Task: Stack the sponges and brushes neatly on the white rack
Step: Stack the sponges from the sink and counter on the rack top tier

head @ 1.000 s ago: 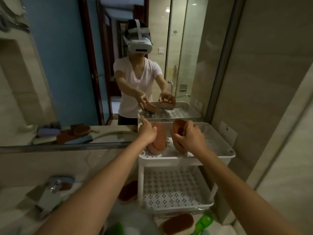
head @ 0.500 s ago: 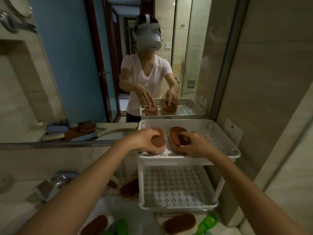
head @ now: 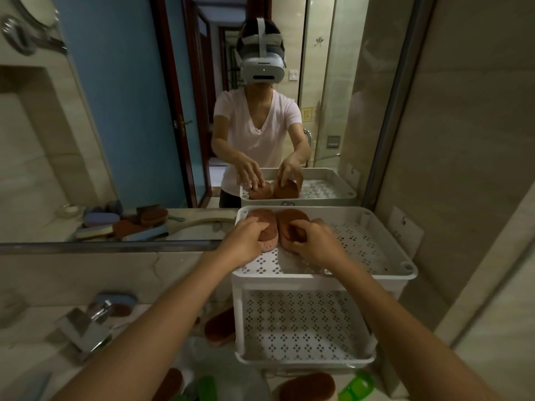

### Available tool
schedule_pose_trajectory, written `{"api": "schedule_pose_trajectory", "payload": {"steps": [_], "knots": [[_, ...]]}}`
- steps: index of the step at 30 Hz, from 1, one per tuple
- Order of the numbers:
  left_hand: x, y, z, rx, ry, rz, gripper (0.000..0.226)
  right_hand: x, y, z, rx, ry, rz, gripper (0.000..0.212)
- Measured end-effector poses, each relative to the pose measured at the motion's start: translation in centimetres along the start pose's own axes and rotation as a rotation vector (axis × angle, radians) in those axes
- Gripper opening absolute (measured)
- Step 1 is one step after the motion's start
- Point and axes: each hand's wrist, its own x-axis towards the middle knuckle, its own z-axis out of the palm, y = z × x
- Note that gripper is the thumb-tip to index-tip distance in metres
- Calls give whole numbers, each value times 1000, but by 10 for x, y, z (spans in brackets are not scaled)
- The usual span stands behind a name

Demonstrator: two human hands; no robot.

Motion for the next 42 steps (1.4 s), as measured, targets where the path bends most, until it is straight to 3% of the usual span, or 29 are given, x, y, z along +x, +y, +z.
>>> {"api": "schedule_pose_trajectory", "payload": {"steps": [9,15,21,24,28,31,34,38,42], "knots": [[-4,1,6,-52,70,-36,55,-3,2,1,-138,-41,-75,50],[-7,5,0,-128,51,-73,62,-3,-5,7,-222,-95,-10,50],[-17,11,-11,-239,55,-95,55,-8,-16,4,-292,-129,78,56],[-30,15,-19,-242,79,-82,50,-17,-26,-5,-251,-31,68,52],[-53,23,-32,-216,241,-32,36,-45,-47,-10,-142,243,-76,37],[-82,23,-36,-318,374,-52,31,-77,-63,-2,44,404,-107,21],[-130,16,-23,-433,455,-79,26,-121,-79,22,264,474,-86,20],[-188,-8,26,-491,359,-235,25,-187,-84,73,346,383,15,27],[-239,-36,92,-475,22,-382,26,-251,-54,128,336,46,207,34]]}}
